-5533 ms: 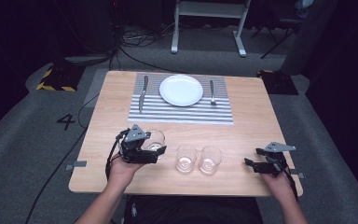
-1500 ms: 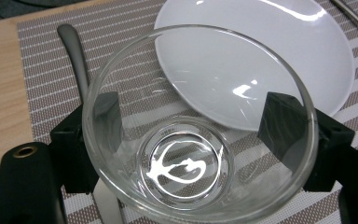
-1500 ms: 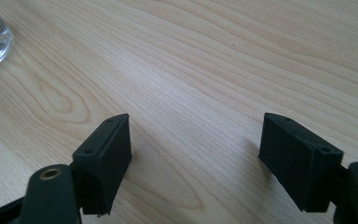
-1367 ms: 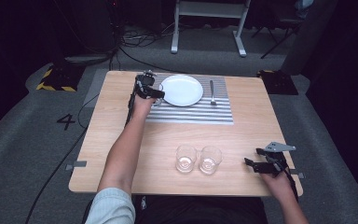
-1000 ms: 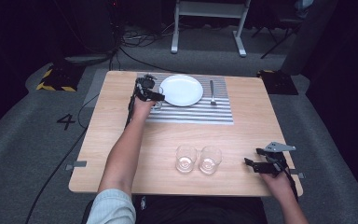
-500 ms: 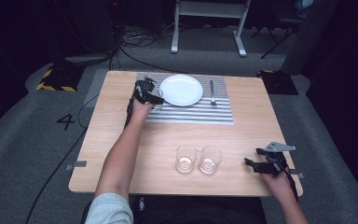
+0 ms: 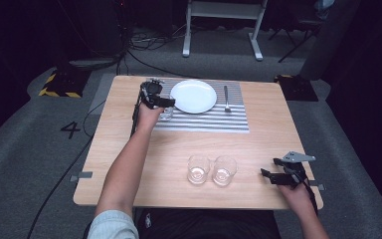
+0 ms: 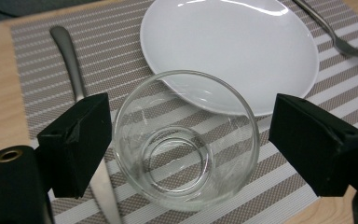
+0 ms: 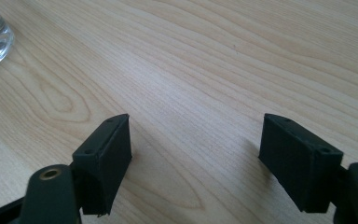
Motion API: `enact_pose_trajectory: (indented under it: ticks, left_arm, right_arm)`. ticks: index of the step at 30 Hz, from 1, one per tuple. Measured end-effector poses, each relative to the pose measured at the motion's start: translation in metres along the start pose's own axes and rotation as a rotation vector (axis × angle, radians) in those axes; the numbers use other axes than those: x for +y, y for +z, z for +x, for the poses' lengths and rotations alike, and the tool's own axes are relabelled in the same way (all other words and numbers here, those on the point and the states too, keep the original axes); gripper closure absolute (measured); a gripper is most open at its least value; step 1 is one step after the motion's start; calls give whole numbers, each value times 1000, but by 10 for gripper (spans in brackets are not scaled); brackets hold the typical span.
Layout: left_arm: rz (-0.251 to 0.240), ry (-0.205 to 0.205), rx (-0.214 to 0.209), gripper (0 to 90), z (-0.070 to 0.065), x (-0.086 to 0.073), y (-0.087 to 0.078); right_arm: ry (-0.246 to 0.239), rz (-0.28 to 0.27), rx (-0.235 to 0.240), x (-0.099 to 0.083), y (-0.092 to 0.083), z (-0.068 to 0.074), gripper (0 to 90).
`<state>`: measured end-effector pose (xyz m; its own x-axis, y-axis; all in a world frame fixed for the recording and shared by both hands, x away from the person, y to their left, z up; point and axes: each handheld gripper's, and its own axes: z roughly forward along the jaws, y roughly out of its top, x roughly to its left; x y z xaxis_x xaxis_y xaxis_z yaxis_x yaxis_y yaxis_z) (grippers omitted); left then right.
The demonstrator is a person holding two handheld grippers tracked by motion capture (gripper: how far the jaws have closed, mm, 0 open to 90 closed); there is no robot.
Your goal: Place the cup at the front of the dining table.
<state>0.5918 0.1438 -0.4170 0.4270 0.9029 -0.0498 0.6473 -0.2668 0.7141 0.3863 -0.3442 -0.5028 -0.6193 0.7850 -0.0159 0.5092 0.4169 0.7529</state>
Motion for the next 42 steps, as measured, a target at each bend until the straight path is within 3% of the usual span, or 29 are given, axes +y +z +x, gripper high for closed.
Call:
enact_pose_trajectory:
  ticks: [1, 3, 8, 15, 24, 29, 32, 33, 39, 42]
  left_arm:
    - [1, 33, -2, 139, -1, 0, -3]
    - [-1, 48, -6, 139, -4, 0, -10]
    - [-34, 41, -34, 140, -11, 0, -28]
    - [-48, 81, -61, 145, -17, -6, -53]
    - [-81, 72, -111, 149, -17, -22, -88]
    - [-94, 95, -112, 149, -16, -29, -103]
    - [-103, 109, -93, 149, -15, -34, -112]
    - [-101, 106, -105, 149, -15, -36, -115]
    - [-113, 144, -118, 149, -19, -46, -136]
    - [-88, 195, -139, 148, -16, -52, -143]
  right_arm:
    - [3, 1, 2, 0, 0, 0, 252]
    - [4, 0, 1, 0, 0, 0, 253]
    - [6, 0, 1, 0, 0, 0, 253]
    - [2, -2, 1, 0, 0, 0, 253]
    - [4, -1, 1, 0, 0, 0, 252]
    - [2, -1, 1, 0, 0, 0, 253]
    - [3, -1, 0, 0, 0, 0, 253]
    - [1, 0, 1, 0, 0, 0, 253]
    - [1, 0, 0, 0, 0, 0, 253]
    - [3, 1, 2, 0, 0, 0, 253]
